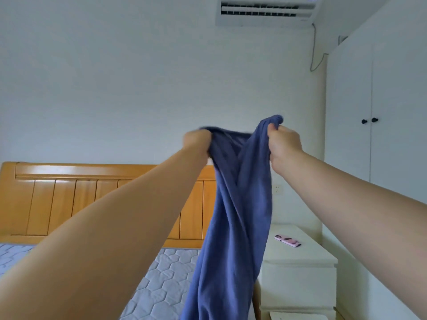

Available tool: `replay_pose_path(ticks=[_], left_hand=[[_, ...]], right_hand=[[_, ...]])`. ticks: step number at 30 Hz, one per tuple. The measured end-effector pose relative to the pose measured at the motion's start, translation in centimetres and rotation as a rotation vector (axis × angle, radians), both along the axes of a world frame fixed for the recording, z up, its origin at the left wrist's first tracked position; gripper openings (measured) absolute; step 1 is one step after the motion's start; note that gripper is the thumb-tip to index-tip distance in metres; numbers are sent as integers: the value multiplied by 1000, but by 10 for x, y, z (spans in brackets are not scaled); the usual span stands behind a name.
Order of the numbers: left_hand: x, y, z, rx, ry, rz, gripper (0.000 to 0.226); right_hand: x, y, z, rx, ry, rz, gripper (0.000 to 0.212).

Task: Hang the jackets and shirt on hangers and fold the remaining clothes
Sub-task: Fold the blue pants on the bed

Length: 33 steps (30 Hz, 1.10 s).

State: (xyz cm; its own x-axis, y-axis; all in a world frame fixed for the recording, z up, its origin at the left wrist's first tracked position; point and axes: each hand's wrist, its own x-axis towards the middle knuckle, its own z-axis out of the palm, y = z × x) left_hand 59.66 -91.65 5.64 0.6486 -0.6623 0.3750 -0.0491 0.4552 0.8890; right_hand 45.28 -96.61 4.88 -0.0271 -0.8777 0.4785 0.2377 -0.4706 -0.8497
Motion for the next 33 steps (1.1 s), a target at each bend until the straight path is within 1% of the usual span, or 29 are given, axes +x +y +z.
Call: replay_pose_path(ticks=[1,2,3,4,5,6,7,9,10,12,13,15,17,20,21,23,24,26,29,33], left_hand=[[10,2,7,-96,20,93,23],[20,2,12,-171,18,152,21],[30,1,16,-201,-42,176,18],[34,2,16,-117,-182,173,17],[38,1,13,27,-309,163,16],[43,-1,9,137,-401,208,15],[51,0,9,167,-429,279,17],[67,9,9,48,-369,457,23],[73,15,7,38,-404,502,23],[87,23,3,125,-560,501,17],[93,27,2,142,-594,502,15],[100,40,5,124,-602,530,14],[102,55,14,106,-640,549,15],[98,79,29,146,-717,586,16],[96,86,34,173,-731,614,17],[88,102,43,202,-708,667,32],[83,109,49,189,-682,680,36],[75,121,62,153,-623,665,32],[69,138,81,56,-528,661,23],[64,151,107,-48,-517,786,29]], right_hand=[[-2,-1,5,-25,-44,-66,37],[-3,-4,10,-51,-48,-116,38],[-5,-6,15,-75,-7,-149,37],[-6,-9,18,-79,61,-164,36],[-7,-14,20,-60,129,-178,33],[-10,-17,21,-23,166,-197,30],[-13,-18,23,10,172,-232,28],[-22,-21,23,-50,167,-382,32],[-26,-22,22,-110,213,-437,35],[-32,-20,18,-197,352,-490,38],[-33,-20,17,-209,389,-507,38],[-36,-17,19,-220,415,-533,38],[-36,-11,26,-191,416,-557,39],[-32,6,35,-166,397,-555,31],[-29,13,37,-176,393,-552,30],[-26,27,41,-200,372,-548,29],[-25,34,44,-212,350,-548,30],[-24,48,53,-236,281,-551,32],[-23,67,71,-285,203,-567,27],[-28,83,94,-369,144,-646,28]])
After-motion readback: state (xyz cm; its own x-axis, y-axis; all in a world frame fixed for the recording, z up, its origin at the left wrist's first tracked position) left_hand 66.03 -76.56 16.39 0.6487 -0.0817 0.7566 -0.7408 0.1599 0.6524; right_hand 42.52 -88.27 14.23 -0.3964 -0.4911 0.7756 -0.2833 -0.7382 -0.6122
